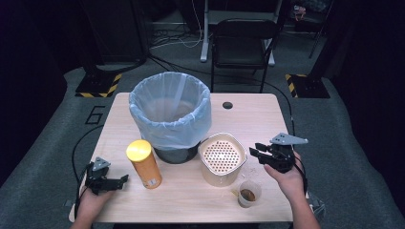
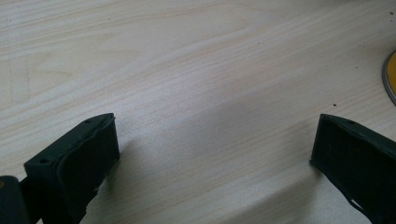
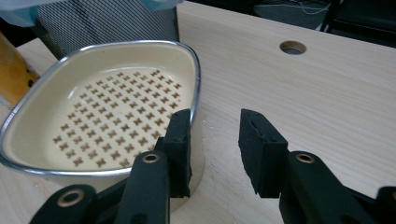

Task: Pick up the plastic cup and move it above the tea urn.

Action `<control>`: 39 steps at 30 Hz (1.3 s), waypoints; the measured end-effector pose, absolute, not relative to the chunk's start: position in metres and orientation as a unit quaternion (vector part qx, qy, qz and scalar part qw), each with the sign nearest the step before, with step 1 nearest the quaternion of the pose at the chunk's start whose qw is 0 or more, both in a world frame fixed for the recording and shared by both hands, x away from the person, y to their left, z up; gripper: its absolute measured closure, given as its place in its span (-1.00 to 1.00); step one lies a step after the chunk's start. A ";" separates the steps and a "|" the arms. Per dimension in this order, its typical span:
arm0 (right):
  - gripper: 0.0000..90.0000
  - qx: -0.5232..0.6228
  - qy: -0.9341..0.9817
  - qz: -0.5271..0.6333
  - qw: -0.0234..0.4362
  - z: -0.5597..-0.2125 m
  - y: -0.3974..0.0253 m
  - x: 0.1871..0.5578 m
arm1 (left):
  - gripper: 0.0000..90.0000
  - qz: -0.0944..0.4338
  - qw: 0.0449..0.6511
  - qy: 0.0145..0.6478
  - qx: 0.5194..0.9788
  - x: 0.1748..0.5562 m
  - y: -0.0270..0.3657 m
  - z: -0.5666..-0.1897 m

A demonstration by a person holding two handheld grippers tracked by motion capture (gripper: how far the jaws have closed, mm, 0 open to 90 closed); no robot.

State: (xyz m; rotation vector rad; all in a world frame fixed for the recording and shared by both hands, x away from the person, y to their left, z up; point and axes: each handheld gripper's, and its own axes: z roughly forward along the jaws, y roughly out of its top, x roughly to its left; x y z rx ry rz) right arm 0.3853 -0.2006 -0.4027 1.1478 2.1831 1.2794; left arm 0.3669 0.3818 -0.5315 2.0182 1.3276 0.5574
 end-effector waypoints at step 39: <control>0.44 0.381 0.795 0.450 0.143 -0.409 -0.167 0.396 | -0.99 0.206 0.324 0.508 0.771 0.367 0.381 -0.531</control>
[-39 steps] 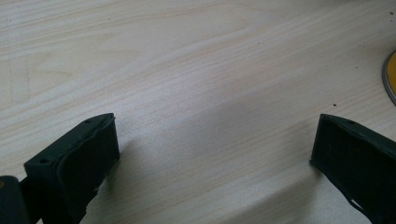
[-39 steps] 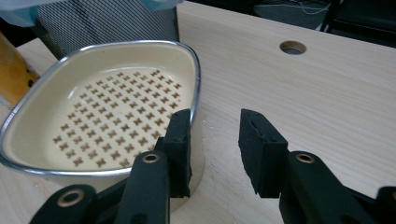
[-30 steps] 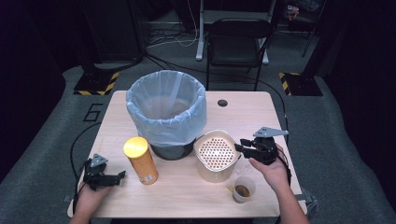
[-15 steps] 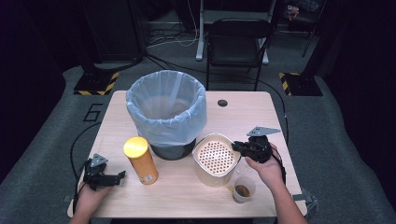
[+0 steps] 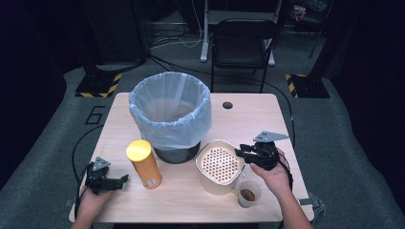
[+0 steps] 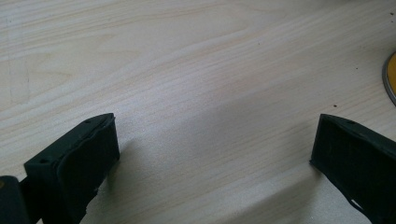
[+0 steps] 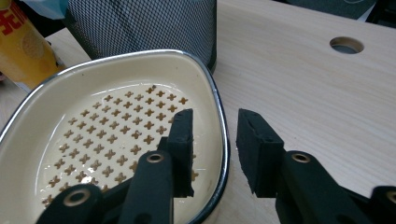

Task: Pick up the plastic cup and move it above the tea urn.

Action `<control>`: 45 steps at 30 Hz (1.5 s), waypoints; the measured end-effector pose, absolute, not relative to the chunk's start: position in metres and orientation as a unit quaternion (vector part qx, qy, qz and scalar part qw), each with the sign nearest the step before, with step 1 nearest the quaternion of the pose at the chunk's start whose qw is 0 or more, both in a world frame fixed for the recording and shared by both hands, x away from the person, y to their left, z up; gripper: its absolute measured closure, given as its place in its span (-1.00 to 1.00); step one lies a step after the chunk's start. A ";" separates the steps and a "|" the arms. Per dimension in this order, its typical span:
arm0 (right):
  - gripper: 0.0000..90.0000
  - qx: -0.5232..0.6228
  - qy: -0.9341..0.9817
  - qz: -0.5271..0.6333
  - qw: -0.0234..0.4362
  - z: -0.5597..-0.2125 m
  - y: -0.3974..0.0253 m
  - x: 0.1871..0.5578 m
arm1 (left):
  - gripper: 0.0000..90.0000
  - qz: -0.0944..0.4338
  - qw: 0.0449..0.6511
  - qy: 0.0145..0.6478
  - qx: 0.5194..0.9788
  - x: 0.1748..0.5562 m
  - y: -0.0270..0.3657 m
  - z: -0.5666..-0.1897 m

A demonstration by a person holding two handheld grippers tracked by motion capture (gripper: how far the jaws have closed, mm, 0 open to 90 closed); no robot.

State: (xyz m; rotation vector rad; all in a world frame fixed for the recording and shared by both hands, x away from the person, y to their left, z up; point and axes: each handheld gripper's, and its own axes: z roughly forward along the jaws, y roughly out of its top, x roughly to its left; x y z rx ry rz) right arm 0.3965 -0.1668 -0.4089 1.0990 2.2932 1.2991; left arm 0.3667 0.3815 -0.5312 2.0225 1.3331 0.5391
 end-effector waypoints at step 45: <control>-0.75 0.340 0.805 0.459 0.161 -0.444 -0.201 0.308 | -0.99 0.209 0.323 0.506 0.772 0.367 0.382 -0.531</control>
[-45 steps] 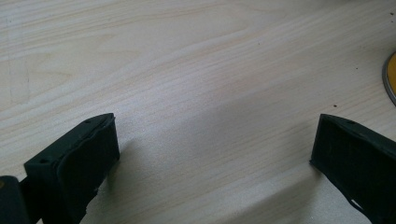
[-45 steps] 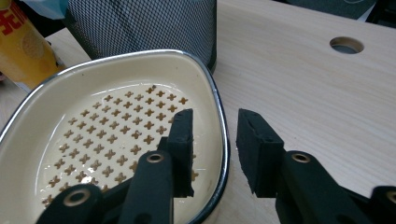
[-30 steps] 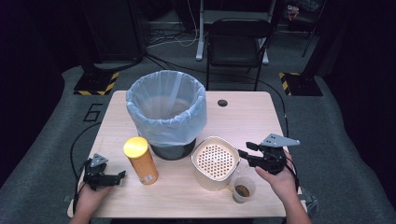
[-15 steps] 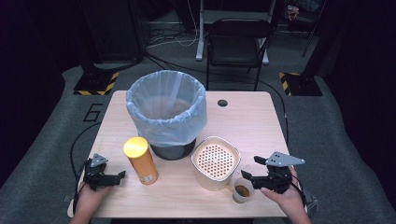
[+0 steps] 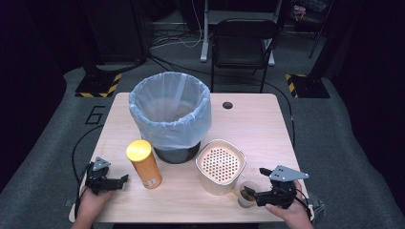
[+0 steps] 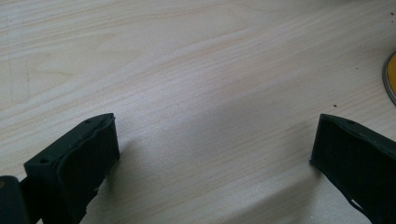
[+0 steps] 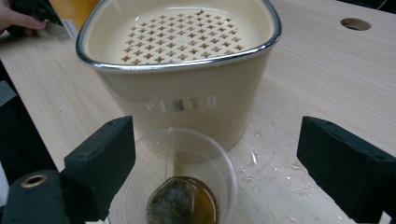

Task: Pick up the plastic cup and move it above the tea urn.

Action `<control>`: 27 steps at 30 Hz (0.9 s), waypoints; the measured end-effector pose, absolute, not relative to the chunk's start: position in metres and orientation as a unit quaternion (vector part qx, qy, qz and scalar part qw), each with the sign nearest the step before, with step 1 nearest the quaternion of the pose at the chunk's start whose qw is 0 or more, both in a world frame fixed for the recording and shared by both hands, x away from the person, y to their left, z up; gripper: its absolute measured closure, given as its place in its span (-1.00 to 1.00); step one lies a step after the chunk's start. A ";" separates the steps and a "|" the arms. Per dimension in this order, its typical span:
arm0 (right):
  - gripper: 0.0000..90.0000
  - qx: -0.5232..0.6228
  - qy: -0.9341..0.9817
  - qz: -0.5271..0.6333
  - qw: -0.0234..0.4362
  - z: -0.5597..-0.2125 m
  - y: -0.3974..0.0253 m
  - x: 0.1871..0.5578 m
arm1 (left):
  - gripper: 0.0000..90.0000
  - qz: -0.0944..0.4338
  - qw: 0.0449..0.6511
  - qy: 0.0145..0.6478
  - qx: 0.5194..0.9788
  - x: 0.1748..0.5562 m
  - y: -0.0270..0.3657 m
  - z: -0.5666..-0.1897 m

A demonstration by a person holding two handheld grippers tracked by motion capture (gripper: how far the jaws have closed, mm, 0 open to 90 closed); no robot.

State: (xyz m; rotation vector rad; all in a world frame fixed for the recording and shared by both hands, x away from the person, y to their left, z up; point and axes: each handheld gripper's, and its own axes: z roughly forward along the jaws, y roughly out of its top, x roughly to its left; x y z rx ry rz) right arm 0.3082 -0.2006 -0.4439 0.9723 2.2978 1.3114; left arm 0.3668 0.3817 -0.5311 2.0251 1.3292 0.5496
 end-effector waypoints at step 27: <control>-0.69 0.316 0.816 0.462 0.141 -0.450 -0.181 0.291 | -0.99 0.211 0.325 0.508 0.769 0.367 0.381 -0.531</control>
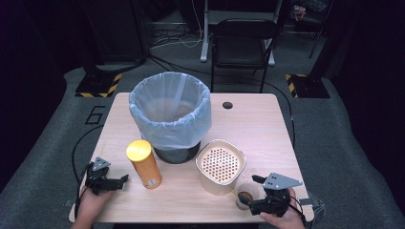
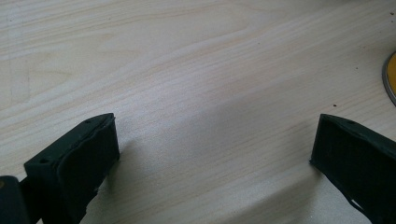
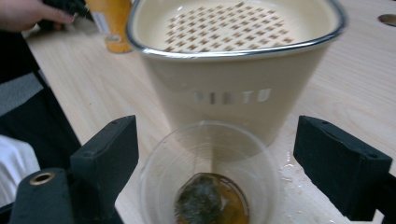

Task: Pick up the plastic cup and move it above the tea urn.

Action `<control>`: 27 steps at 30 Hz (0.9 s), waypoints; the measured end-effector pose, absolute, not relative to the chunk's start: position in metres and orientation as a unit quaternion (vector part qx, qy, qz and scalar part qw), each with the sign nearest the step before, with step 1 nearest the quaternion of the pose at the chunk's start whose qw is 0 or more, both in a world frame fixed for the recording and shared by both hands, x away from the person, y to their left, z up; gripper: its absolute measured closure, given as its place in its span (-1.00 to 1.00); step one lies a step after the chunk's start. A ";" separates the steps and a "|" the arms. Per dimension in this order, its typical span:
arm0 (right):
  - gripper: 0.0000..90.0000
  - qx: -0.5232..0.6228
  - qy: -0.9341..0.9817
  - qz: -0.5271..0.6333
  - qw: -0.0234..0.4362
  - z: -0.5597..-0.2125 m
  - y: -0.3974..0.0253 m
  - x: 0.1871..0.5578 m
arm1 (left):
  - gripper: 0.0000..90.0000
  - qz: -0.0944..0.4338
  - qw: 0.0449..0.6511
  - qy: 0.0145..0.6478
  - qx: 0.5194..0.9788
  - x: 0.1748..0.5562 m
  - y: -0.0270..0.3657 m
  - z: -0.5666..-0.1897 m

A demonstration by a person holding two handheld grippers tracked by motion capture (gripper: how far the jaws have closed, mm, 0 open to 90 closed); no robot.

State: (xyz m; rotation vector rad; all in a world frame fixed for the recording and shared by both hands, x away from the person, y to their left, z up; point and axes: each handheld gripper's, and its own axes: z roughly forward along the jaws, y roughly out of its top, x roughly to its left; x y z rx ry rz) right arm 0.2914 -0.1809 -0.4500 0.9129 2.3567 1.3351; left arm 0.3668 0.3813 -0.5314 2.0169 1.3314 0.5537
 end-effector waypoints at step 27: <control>-0.31 0.300 0.850 0.407 0.150 -0.484 -0.173 0.294 | -0.99 0.213 0.330 0.510 0.766 0.367 0.380 -0.532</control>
